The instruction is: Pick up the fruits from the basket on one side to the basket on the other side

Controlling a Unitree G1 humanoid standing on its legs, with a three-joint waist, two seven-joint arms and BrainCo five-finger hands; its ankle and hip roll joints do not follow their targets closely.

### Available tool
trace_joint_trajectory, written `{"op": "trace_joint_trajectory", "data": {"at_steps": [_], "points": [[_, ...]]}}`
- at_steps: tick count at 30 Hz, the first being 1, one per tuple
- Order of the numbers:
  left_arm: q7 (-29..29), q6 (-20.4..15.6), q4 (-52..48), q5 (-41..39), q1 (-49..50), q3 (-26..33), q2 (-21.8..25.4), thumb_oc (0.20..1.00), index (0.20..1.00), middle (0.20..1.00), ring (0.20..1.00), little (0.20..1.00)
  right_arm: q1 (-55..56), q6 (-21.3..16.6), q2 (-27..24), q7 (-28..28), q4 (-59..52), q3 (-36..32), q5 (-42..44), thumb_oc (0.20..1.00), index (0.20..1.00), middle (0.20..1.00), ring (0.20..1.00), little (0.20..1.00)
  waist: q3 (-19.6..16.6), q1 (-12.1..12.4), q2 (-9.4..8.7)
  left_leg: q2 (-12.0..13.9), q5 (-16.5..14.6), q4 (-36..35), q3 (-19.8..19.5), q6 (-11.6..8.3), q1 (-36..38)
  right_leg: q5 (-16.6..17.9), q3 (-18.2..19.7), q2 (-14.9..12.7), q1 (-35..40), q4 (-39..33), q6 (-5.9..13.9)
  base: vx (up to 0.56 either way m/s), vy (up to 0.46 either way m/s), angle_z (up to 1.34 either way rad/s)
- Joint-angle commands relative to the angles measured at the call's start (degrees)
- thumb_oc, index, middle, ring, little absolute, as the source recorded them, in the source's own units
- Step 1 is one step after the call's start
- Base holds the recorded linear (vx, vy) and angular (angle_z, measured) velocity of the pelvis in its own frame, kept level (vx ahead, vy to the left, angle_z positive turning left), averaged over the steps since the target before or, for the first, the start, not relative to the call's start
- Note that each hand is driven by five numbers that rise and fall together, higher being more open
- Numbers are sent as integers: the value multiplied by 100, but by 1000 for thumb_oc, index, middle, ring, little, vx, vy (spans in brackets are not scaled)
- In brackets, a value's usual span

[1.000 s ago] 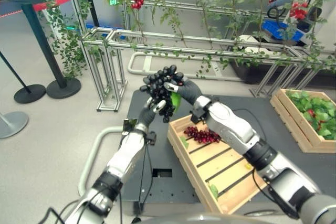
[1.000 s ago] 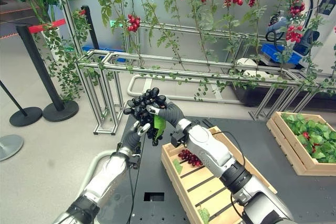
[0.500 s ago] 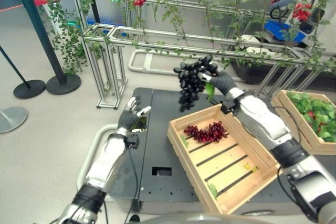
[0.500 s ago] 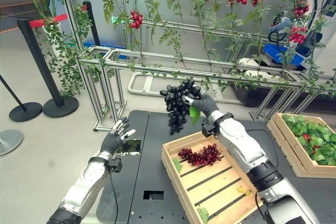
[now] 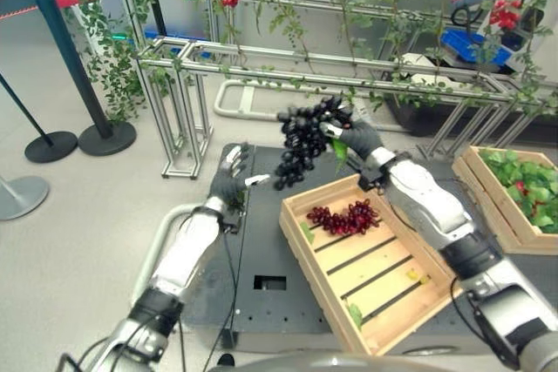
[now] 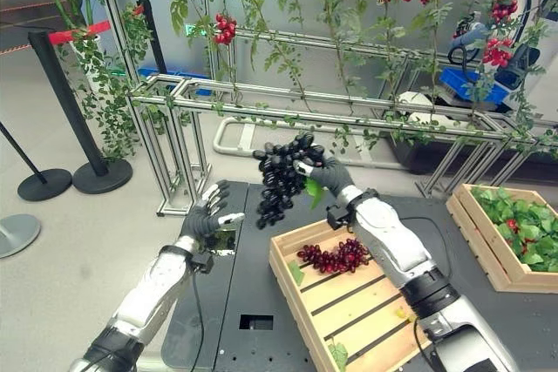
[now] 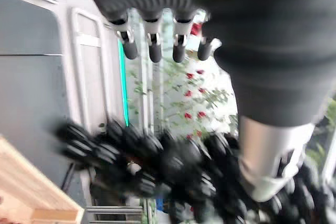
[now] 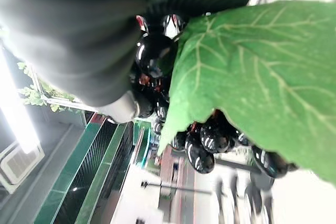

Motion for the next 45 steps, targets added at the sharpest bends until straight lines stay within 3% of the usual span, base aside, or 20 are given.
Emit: {"op": "trace_joint_trajectory", "data": {"at_steps": [1, 13, 23, 27, 34, 39, 45], "points": [[185, -263, 471, 232, -668, -165, -114, 1000, 1000, 1000, 1000, 1000, -872, -394, 254, -34, -60, -28, 208, 200, 200, 200, 200, 200, -375, -97, -80, 7, -1370, 667, -102, 155, 235, -853, -38, -222, -100, 575, 79, 0, 0, 0], [412, -227, 1068, 248, -1312, -633, -449, 1000, 1000, 1000, 1000, 1000, -1038, -487, 1162, -39, -140, 628, 562, 200, 200, 200, 200, 200, -334, -150, -55, 26, -1375, 710, -90, 145, 244, -865, -17, -193, -89, 569, 68, 0, 0, 0], [434, -170, 1610, 454, -1364, -805, -502, 1000, 1000, 1000, 1000, 1000, -1288, -520, 1369, -16, -215, 993, 756, 200, 200, 200, 200, 200, -340, -151, -68, 20, -1389, 747, -81, 146, 246, -867, -6, -201, -62, 574, 74, 0, 0, 0], [757, -272, 1827, 273, -1411, -751, -647, 1000, 1000, 1000, 1000, 1000, -1241, -667, 1661, -195, -154, 1106, 1162, 200, 200, 200, 200, 200, -322, -146, -90, 18, -1388, 755, -78, 147, 242, -858, 4, -200, -74, 582, 71, 0, 0, 0], [1085, -546, 1066, -118, -1119, -463, -737, 1000, 1000, 1000, 1000, 1000, -918, -777, 1724, -331, -429, 1065, 1270, 200, 200, 200, 200, 200, -245, -111, -148, 7, -1390, 790, -86, 156, 179, -852, 21, -208, -141, 612, 77, 0, 0, 0], [920, -692, 812, -851, -1011, -408, -884, 1000, 1000, 1000, 1000, 1000, -776, -812, 1854, -328, -368, 1080, 1521, 200, 200, 200, 200, 200, -260, -86, -167, -9, -1401, 782, -84, 169, 171, -845, 24, -216, -148, 614, 94, 0, 0, 0], [865, -777, 594, -1180, -942, -291, -939, 1000, 1000, 1000, 1000, 1000, -609, -839, 1920, -294, -411, 1026, 1556, 200, 200, 200, 200, 200, -256, -86, -164, -11, -1402, 770, -79, 176, 173, -843, 44, -221, -178, 623, 88, 0, 0, 0]]}}
